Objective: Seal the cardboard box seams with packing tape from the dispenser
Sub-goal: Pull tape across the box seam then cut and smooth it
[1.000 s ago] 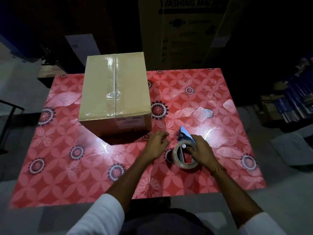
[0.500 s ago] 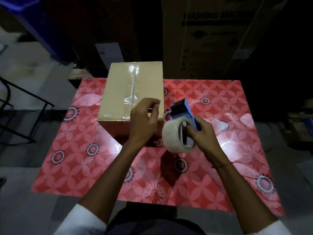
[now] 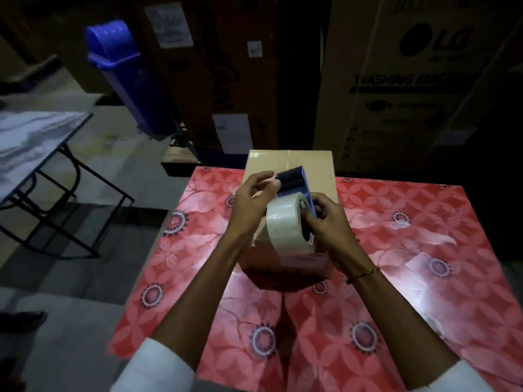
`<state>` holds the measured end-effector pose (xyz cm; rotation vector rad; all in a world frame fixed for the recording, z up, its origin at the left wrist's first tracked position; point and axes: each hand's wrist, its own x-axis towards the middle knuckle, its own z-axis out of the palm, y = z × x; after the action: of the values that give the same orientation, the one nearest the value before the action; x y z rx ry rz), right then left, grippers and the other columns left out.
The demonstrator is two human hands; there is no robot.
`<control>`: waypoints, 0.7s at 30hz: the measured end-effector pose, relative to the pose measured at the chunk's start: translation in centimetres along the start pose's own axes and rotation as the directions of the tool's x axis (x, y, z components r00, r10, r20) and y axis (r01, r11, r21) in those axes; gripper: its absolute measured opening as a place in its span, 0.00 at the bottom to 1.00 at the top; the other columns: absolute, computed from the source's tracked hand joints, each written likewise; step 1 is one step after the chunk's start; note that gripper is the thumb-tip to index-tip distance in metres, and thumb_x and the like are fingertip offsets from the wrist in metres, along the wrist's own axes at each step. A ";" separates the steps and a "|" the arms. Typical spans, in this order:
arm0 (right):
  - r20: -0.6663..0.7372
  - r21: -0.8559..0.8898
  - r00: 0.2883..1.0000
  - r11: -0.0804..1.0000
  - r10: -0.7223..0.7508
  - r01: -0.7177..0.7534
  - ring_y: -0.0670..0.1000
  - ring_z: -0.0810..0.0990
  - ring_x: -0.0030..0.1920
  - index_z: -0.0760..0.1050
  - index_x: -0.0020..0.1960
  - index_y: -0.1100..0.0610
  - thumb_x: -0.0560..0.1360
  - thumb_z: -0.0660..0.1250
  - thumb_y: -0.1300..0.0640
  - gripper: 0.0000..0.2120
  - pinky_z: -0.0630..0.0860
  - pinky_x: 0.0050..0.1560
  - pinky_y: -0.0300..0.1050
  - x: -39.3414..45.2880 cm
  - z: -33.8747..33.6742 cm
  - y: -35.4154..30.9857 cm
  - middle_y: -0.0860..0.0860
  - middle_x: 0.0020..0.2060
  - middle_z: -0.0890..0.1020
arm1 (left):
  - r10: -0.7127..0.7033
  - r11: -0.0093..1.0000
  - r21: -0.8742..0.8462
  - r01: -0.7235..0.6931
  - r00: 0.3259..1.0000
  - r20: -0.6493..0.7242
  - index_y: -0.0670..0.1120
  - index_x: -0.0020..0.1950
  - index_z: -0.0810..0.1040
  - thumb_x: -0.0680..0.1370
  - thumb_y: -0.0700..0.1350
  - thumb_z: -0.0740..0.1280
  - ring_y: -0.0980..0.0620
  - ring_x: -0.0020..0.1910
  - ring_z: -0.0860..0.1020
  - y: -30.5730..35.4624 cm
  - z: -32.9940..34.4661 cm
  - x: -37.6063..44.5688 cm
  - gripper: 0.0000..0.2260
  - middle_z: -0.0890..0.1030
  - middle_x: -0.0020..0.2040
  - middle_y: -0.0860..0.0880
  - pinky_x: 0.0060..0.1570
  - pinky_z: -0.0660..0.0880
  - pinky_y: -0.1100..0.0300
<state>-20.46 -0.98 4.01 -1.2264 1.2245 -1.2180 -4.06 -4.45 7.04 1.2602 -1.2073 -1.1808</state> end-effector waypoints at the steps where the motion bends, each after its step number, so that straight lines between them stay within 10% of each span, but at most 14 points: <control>1: 0.007 0.000 1.000 1.000 0.011 -0.011 0.52 0.85 0.52 0.80 0.59 0.55 0.81 0.68 0.61 0.08 0.81 0.50 0.45 0.4 0.5 0.3 0.55 0.52 0.86 | -0.006 1.000 -0.005 0.006 1.000 0.016 0.46 0.64 0.79 0.79 0.43 0.69 0.55 0.51 0.81 -0.2 -0.5 0.7 0.13 0.81 0.57 0.48 0.46 0.79 0.64; 16: 0.025 0.016 0.988 0.988 0.155 -0.156 0.57 0.81 0.63 0.76 0.68 0.55 0.81 0.66 0.64 0.16 0.79 0.58 0.53 4.1 1.8 3.1 0.56 0.63 0.82 | -0.066 0.990 -0.110 0.085 0.983 0.172 0.41 0.50 0.79 0.80 0.38 0.67 0.55 0.47 0.81 -1.9 -1.9 6.9 0.02 0.82 0.53 0.44 0.37 0.79 0.64; 21: -0.013 0.124 0.978 0.971 0.207 -0.204 0.50 0.82 0.59 0.73 0.70 0.50 0.81 0.58 0.66 0.21 0.79 0.47 0.41 5.9 0.2 0.4 0.51 0.65 0.78 | -0.093 0.989 -0.090 0.115 0.971 0.219 0.44 0.48 0.80 0.80 0.39 0.67 0.52 0.50 0.81 -2.4 -1.6 8.2 0.03 0.81 0.53 0.43 0.40 0.79 0.63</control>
<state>-20.29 -6.89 3.69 -0.9713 1.2440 -1.1411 -2.17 -12.58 4.63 1.1530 -1.2302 -1.4676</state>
